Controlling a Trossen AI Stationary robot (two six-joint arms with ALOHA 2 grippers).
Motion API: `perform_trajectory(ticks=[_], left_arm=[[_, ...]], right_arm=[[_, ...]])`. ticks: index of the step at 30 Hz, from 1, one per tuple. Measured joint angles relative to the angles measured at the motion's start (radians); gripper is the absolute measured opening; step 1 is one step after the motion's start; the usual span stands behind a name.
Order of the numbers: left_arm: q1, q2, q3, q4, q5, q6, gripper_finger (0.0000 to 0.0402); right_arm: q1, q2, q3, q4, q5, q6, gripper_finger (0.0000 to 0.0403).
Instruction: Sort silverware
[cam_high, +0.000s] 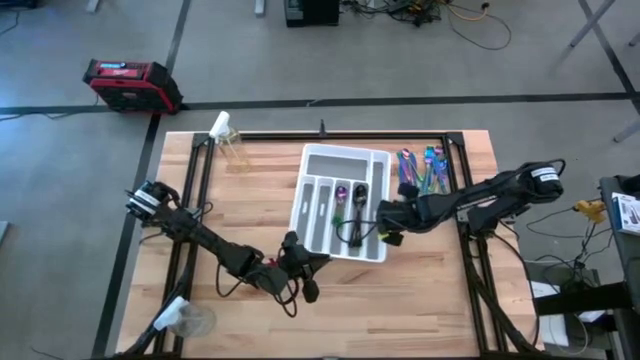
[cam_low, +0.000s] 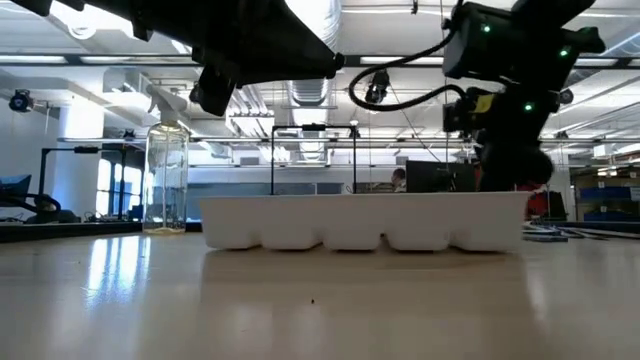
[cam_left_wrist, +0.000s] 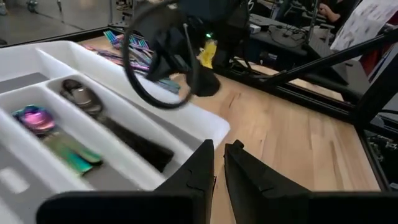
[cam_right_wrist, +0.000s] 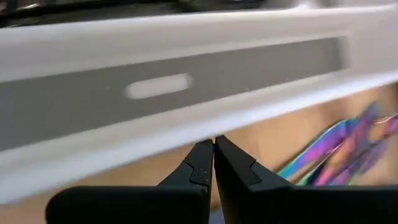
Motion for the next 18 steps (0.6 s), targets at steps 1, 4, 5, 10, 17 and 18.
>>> perform_trajectory(ticks=[1, 4, 5, 10, 17, 18], left_arm=[[-0.001, 0.000, 0.000, -0.006, 0.000, -0.001, 0.0025], [0.000, 0.000, 0.000, -0.010, 0.000, 0.001, 0.0025], [0.002, 0.000, 0.000, -0.015, -0.001, 0.001, 0.0025], [0.029, -0.001, -0.001, -0.099, 0.000, -0.021, 0.0025], [0.105, -0.054, -0.002, -0.426, 0.020, -0.175, 0.0025], [0.117, -0.066, -0.002, -0.471, 0.033, -0.186, 0.0025]], right_arm=[[-0.009, 0.000, 0.003, -0.003, 0.046, -0.008, 0.0000], [-0.049, -0.006, 0.006, -0.011, 0.140, -0.007, 0.0000], [-0.071, -0.011, 0.005, -0.012, 0.144, 0.001, 0.0000], [-0.243, -0.028, 0.005, -0.019, 0.048, 0.036, 0.0011], [-0.542, -0.030, 0.005, -0.011, -0.063, -0.018, 0.0092], [-0.583, -0.030, 0.005, -0.005, -0.083, -0.029, 0.0103]])
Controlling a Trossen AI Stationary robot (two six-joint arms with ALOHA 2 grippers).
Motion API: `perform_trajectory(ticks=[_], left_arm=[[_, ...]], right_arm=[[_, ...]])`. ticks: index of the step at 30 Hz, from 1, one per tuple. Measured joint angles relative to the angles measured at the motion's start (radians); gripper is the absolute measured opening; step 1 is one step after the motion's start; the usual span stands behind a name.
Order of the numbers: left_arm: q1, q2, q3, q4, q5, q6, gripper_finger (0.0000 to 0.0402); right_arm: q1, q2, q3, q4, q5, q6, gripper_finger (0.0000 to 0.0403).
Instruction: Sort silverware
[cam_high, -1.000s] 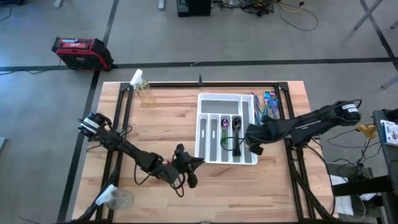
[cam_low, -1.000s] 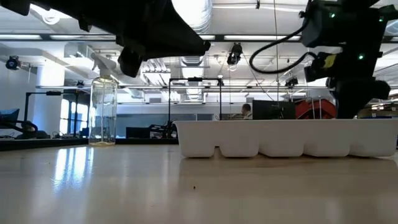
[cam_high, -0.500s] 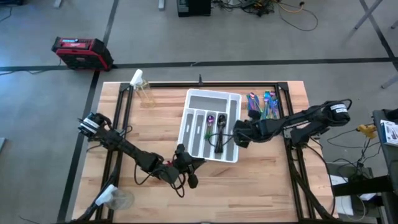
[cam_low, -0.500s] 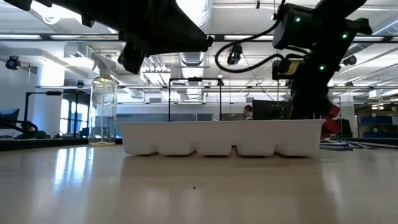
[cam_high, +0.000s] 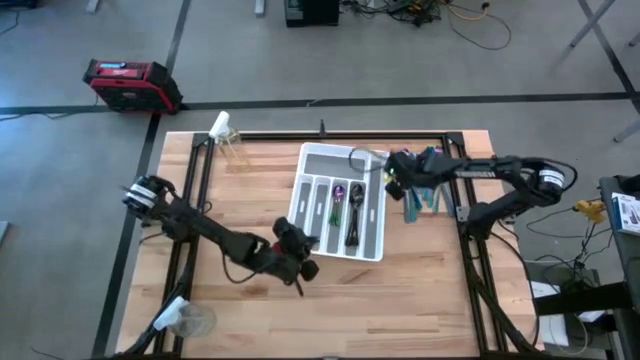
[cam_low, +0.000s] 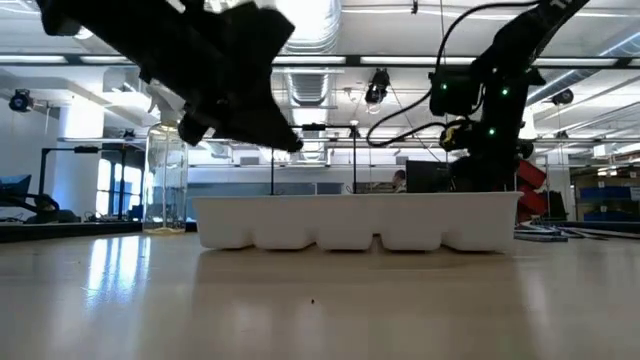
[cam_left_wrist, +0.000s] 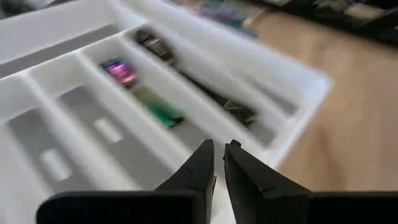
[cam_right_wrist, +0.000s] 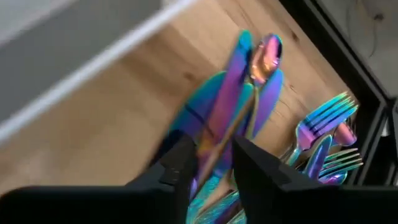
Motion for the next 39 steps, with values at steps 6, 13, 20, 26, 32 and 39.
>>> perform_trajectory(ticks=[6, 13, 20, 26, 32, 39], left_arm=[[0.043, -0.088, 0.000, -0.204, 0.024, 0.004, 0.0025], [0.071, -0.170, 0.000, -0.368, 0.021, -0.001, 0.0025], [0.081, -0.167, -0.001, -0.394, 0.022, 0.003, 0.0025], [0.082, -0.163, -0.001, -0.394, 0.022, -0.001, 0.0025], [0.087, -0.163, -0.001, -0.495, 0.021, -0.088, 0.0025], [0.107, -0.163, -0.047, -0.642, 0.024, -0.301, 0.0025]], right_arm=[[-0.211, 0.014, 0.000, 0.088, -0.088, -0.027, 0.0132], [-0.384, 0.093, 0.000, 0.164, -0.261, -0.066, 0.0110], [-0.402, 0.195, 0.005, 0.211, -0.296, -0.116, 0.0081], [-0.402, 0.217, 0.005, 0.223, -0.300, -0.147, 0.0043], [-0.401, 0.188, 0.002, 0.212, -0.305, -0.154, 0.0006], [-0.351, 0.067, -0.003, 0.123, -0.310, -0.119, 0.0001]])
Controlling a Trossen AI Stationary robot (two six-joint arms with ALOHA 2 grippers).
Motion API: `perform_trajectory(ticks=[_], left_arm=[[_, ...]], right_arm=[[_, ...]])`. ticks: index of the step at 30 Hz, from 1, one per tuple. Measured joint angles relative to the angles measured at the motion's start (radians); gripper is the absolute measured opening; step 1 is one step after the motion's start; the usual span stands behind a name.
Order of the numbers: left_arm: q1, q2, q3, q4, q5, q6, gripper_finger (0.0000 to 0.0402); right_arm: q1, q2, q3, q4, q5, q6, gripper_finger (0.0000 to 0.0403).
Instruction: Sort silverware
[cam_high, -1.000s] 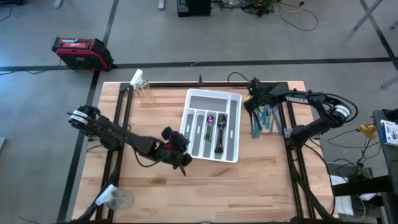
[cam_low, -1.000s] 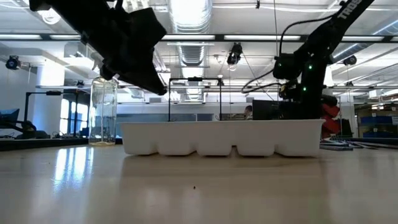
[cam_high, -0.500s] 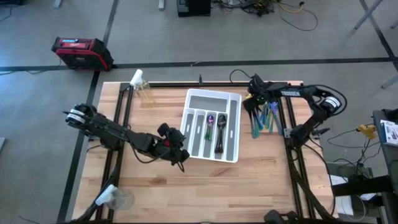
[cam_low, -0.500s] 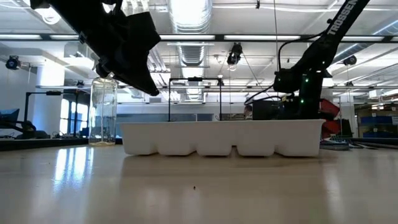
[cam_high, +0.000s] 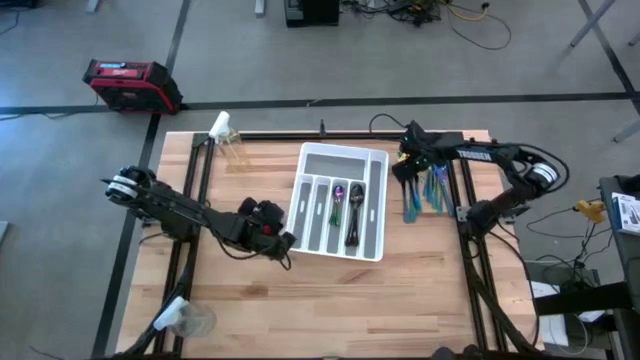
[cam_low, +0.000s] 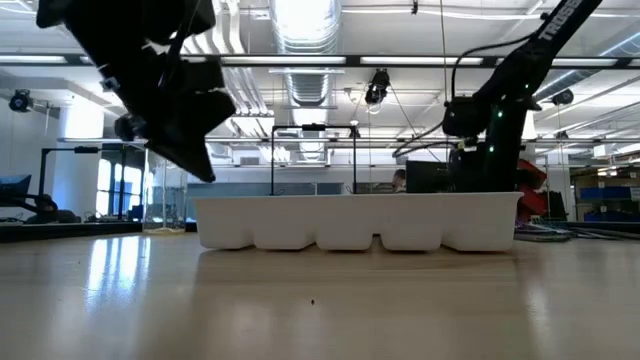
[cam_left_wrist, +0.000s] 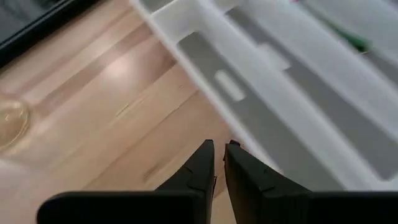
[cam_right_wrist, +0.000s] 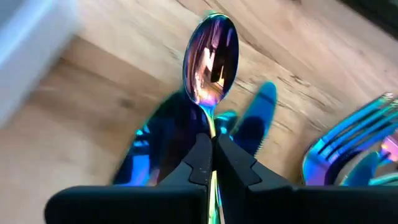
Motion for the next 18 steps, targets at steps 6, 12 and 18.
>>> perform_trajectory(ticks=[6, 12, 18], left_arm=[[0.019, 0.000, -0.090, 0.001, 0.015, -0.106, 0.0025], [0.017, 0.001, -0.209, 0.166, 0.060, -0.120, 0.0025], [-0.021, 0.001, -0.326, 0.667, 0.118, 0.113, 0.0025]], right_arm=[[0.089, -0.135, 0.000, -0.082, 0.006, 0.058, 0.0000], [0.214, -0.239, 0.000, -0.155, 0.007, 0.137, 0.0000], [0.403, -0.298, 0.000, -0.176, 0.006, 0.240, 0.0000]])
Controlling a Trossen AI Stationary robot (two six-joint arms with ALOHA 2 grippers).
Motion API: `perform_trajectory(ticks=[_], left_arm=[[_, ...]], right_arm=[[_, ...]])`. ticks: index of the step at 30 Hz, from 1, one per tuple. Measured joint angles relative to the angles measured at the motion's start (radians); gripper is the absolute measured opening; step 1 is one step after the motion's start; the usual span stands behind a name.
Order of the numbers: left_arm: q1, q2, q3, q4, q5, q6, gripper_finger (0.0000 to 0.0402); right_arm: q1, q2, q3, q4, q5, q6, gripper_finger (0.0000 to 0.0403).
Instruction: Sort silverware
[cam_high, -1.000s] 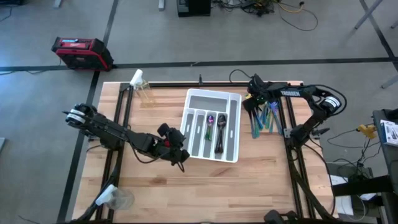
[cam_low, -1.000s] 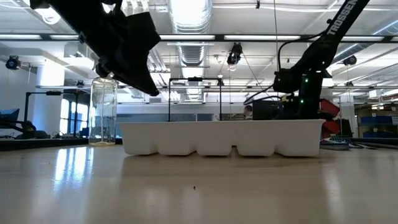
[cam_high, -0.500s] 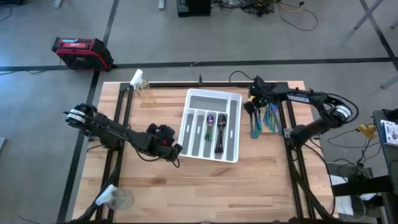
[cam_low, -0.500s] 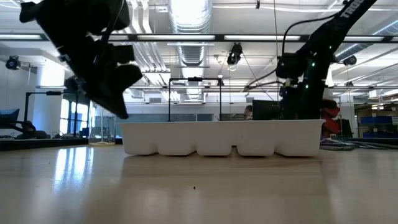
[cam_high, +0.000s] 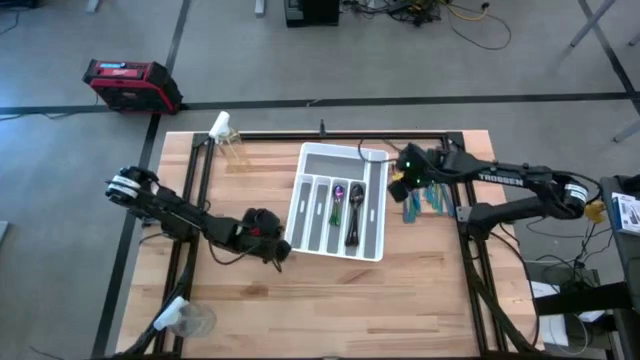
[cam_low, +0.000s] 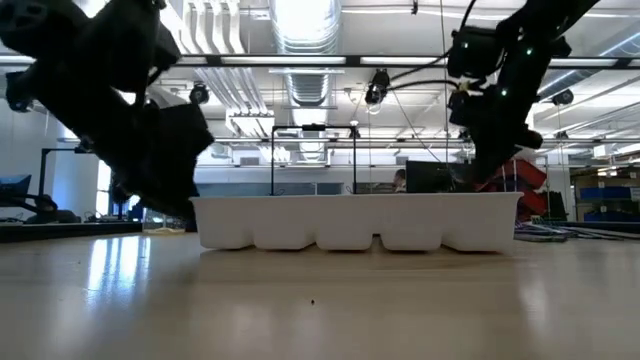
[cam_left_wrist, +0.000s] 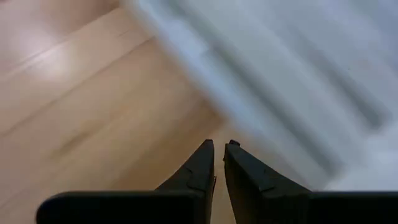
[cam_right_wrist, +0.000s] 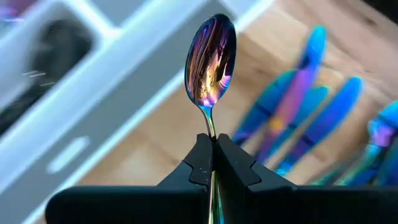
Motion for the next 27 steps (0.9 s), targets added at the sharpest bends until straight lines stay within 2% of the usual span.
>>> perform_trajectory(ticks=[4, 7, 10, 15, 18, 20, 23, 27], left_arm=[[-0.045, 0.000, -0.042, 0.238, 0.018, 0.109, 0.0025], [-0.090, 0.005, -0.042, 0.330, 0.011, 0.123, 0.0025], [-0.139, 0.049, -0.013, 0.379, -0.041, 0.146, 0.0025], [-0.174, 0.187, 0.112, 0.394, -0.055, 0.176, 0.0025], [-0.198, 0.267, 0.232, 0.377, -0.041, 0.265, 0.0025], [-0.222, 0.285, 0.328, 0.307, -0.036, 0.336, 0.0025], [-0.249, 0.283, 0.475, 0.043, -0.054, 0.386, 0.0025], [-0.293, 0.280, 0.650, -0.384, -0.220, 0.310, 0.0025]], right_arm=[[0.135, -0.010, 0.000, 0.010, 0.000, 0.090, 0.0000], [0.234, -0.006, 0.000, 0.030, 0.000, 0.183, 0.0000], [0.334, -0.004, 0.000, 0.063, 0.000, 0.264, 0.0000], [0.477, -0.001, 0.000, 0.189, 0.024, 0.376, 0.0000], [0.553, 0.028, 0.001, 0.301, 0.053, 0.436, 0.0000], [0.591, 0.057, 0.001, 0.375, 0.053, 0.464, 0.0000], [0.620, 0.115, 0.006, 0.499, 0.081, 0.489, 0.0000], [0.617, 0.218, 0.035, 0.579, 0.153, 0.542, 0.0000]])
